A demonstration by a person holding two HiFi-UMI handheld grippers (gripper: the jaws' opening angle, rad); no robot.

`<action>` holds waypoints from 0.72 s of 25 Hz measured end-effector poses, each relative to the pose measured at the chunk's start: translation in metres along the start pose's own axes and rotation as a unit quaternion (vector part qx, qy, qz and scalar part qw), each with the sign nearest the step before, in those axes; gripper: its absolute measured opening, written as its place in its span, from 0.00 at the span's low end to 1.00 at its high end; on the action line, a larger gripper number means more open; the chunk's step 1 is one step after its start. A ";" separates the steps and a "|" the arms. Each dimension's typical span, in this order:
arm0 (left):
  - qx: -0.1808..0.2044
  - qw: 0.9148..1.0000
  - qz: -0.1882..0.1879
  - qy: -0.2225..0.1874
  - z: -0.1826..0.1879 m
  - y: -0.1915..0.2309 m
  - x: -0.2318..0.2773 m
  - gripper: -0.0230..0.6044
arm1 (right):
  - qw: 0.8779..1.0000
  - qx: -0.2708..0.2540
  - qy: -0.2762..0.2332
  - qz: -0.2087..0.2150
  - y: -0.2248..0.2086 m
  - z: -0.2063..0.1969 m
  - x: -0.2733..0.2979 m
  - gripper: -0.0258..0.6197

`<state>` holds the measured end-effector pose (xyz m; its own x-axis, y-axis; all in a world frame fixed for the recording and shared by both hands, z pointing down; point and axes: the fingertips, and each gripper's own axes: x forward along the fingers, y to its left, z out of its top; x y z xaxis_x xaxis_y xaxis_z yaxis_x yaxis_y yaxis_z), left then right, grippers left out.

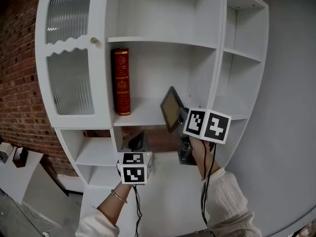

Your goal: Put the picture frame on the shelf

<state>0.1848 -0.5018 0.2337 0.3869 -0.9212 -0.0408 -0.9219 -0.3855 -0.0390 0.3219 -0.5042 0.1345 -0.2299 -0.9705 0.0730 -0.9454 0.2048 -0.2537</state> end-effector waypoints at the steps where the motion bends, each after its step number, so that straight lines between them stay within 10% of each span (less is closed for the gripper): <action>1: -0.001 1.000 0.003 0.001 -0.002 -0.001 0.003 0.03 | 1.000 0.003 -0.004 -0.001 -0.003 0.002 0.003 0.16; 13: -0.006 1.000 -0.007 0.027 -0.029 -0.007 0.021 0.03 | 0.998 0.038 -0.039 -0.035 -0.038 -0.004 0.025 0.18; 18: -0.012 0.999 -0.016 0.031 -0.035 -0.005 0.022 0.03 | 0.996 -0.026 -0.023 -0.086 -0.037 -0.017 0.037 0.20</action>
<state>0.1974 -0.5223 0.2681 0.4149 -0.9096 0.0221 -0.9096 -0.4152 -0.0146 0.3441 -0.5456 0.1626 -0.0546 -0.9962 0.0673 -0.9807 0.0408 -0.1913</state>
